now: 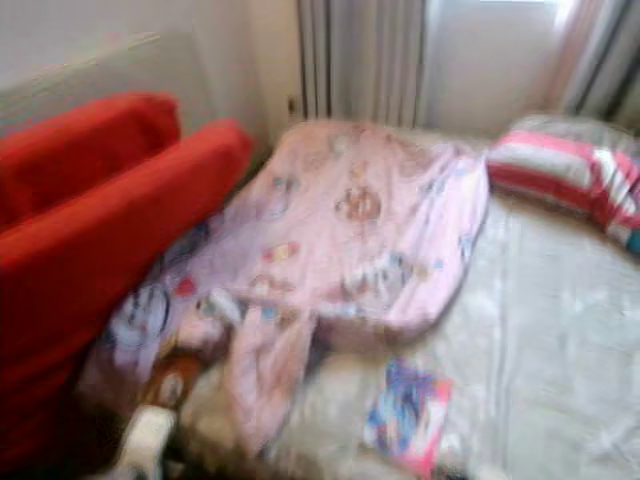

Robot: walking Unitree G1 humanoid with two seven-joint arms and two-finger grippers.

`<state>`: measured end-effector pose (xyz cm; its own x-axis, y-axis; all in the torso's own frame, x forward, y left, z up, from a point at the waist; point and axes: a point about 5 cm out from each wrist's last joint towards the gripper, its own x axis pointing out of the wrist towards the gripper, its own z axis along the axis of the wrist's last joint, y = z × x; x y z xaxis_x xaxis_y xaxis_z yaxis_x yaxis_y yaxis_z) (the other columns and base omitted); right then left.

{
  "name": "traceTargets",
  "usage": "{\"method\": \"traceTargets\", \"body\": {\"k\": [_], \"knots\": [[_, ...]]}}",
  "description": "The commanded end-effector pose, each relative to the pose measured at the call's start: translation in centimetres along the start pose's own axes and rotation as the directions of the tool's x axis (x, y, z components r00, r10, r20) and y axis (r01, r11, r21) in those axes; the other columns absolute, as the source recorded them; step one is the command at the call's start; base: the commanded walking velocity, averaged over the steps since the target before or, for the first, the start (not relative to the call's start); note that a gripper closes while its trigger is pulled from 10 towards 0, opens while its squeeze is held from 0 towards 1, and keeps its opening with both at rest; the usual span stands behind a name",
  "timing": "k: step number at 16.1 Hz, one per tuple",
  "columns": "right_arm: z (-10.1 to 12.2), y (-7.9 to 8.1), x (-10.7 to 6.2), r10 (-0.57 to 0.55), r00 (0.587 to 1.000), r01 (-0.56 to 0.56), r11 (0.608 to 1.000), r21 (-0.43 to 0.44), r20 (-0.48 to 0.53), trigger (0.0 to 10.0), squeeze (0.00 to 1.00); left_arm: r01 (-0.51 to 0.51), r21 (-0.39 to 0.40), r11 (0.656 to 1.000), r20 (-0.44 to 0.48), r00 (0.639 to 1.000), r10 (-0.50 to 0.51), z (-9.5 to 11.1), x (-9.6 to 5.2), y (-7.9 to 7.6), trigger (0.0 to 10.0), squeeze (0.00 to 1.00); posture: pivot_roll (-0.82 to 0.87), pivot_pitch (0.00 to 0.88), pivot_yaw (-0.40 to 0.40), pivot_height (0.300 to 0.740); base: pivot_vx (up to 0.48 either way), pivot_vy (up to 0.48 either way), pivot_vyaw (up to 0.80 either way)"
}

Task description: Clean up the room

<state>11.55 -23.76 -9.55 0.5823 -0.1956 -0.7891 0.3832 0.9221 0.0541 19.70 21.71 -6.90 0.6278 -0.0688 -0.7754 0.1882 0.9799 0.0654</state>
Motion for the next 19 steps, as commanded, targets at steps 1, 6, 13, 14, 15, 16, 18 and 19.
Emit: {"method": "traceTargets", "body": {"k": [1,6,13,14,15,16,18,19], "knots": [[0.5,0.9,0.2,0.005,0.999,-0.006,0.999,0.038,0.047,10.0,0.00,-0.043,-0.011,0.999,-0.004,0.999,0.043,-0.6,-0.5,1.2,10.0,0.00,0.03,0.000,0.029,0.740,0.000,0.000,0.00],[1.9,1.0,0.2,-0.040,0.984,0.023,0.995,0.098,0.173,10.0,0.00,-0.108,-0.071,0.992,0.113,0.987,0.115,0.1,-0.7,1.6,10.0,0.00,0.03,0.014,0.029,0.740,0.000,0.000,0.00],[12.1,4.0,0.4,0.058,0.808,-0.065,0.998,-0.009,0.586,10.0,0.00,-0.135,-0.107,0.985,0.600,0.782,0.172,11.7,-1.2,1.8,10.0,0.00,0.03,0.040,0.014,0.740,0.000,0.000,0.00],[12.1,4.0,0.3,0.060,0.802,-0.067,0.998,-0.010,0.595,10.0,0.00,-0.130,-0.115,0.985,0.617,0.767,0.173,11.9,-1.3,1.8,10.0,0.00,0.02,0.039,0.013,0.740,0.000,0.000,0.00],[11.9,4.1,0.2,0.060,0.798,-0.067,0.998,-0.011,0.599,10.0,0.00,-0.129,-0.123,0.984,0.630,0.756,0.178,12.0,-1.5,1.8,10.0,0.00,0.02,0.041,0.009,0.740,0.000,0.000,0.00],[11.4,4.1,-0.1,0.091,0.791,-0.081,0.996,-0.044,0.605,10.0,0.00,-0.143,-0.127,0.982,0.652,0.734,0.191,12.0,-1.8,2.1,10.0,0.00,0.02,0.046,0.004,0.740,0.000,0.000,0.00],[11.0,4.1,-0.3,0.171,0.786,-0.116,0.985,-0.130,0.594,10.0,0.00,-0.151,-0.144,0.978,0.669,0.713,0.209,11.5,-2.3,2.4,10.0,0.00,0.02,0.048,-0.009,0.740,0.000,0.000,0.00],[11.0,4.2,-0.3,0.202,0.783,-0.128,0.978,-0.165,0.588,10.0,0.00,-0.156,-0.146,0.977,0.667,0.714,0.213,11.2,-2.4,2.5,10.0,0.00,0.03,0.042,-0.019,0.740,0.000,0.000,0.00]]}}
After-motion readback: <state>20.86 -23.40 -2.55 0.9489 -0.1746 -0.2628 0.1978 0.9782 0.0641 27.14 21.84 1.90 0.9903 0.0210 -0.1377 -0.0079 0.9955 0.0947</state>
